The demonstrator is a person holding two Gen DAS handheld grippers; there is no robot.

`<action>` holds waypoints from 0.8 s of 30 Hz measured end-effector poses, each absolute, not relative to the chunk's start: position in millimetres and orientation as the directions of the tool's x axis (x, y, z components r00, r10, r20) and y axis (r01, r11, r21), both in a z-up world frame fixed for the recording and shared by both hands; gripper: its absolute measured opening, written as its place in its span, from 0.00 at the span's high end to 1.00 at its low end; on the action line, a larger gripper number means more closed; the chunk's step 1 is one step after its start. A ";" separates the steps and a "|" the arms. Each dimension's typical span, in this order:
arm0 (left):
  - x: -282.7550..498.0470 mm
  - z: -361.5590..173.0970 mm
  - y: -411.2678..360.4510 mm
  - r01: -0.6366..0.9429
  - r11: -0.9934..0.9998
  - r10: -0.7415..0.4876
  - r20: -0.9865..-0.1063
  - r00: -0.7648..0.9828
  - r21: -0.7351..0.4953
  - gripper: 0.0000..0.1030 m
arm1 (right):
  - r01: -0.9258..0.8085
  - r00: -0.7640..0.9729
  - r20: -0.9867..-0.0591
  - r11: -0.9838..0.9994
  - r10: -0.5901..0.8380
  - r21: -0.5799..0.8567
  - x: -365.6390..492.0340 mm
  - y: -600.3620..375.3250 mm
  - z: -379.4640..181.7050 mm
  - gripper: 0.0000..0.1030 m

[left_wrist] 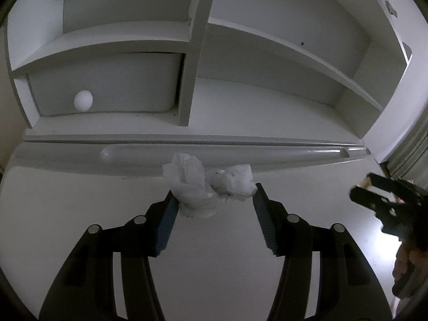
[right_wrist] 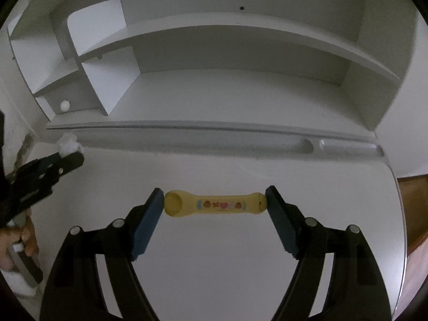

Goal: Collect trash
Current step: 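Carry the tissue and yellow spoon over the bin and open both tools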

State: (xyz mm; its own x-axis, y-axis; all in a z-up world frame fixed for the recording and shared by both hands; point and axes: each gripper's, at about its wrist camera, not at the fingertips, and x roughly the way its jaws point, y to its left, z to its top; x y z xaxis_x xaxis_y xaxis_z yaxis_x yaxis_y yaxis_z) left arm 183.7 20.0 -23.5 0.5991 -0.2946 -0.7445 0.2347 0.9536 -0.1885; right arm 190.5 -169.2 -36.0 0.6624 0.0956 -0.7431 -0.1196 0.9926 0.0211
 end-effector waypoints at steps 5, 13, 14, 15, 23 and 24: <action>183.2 -23.9 12.0 0.248 0.953 -0.292 -0.749 0.594 -0.176 0.47 | -0.101 0.688 -0.720 0.995 0.090 0.027 163.9 -183.4 -44.5 0.27; 160.9 -22.2 -31.8 0.312 0.940 -0.300 -0.763 0.573 -0.136 0.47 | -0.040 0.722 -0.683 0.992 0.110 0.117 94.4 -246.6 -36.0 0.27; 151.1 -19.2 -44.2 0.331 0.934 -0.309 -0.760 0.571 -0.131 0.47 | -0.026 0.723 -0.684 0.992 0.102 0.120 82.0 -260.6 -34.2 0.27; 142.6 -16.7 -55.1 0.350 0.927 -0.325 -0.757 0.566 -0.136 0.47 | -0.009 0.721 -0.687 0.992 0.094 0.126 58.6 -287.5 -30.6 0.27; -0.5 18.6 -241.6 0.736 0.657 -0.601 -0.704 0.379 -0.164 0.47 | 0.212 0.782 -0.622 0.951 -0.026 0.226 -95.1 -440.9 -10.3 0.27; -22.0 20.6 -268.5 0.781 0.604 -0.624 -0.704 0.340 -0.157 0.47 | 0.237 0.784 -0.619 0.940 -0.037 0.244 -117.7 -463.4 -10.1 0.27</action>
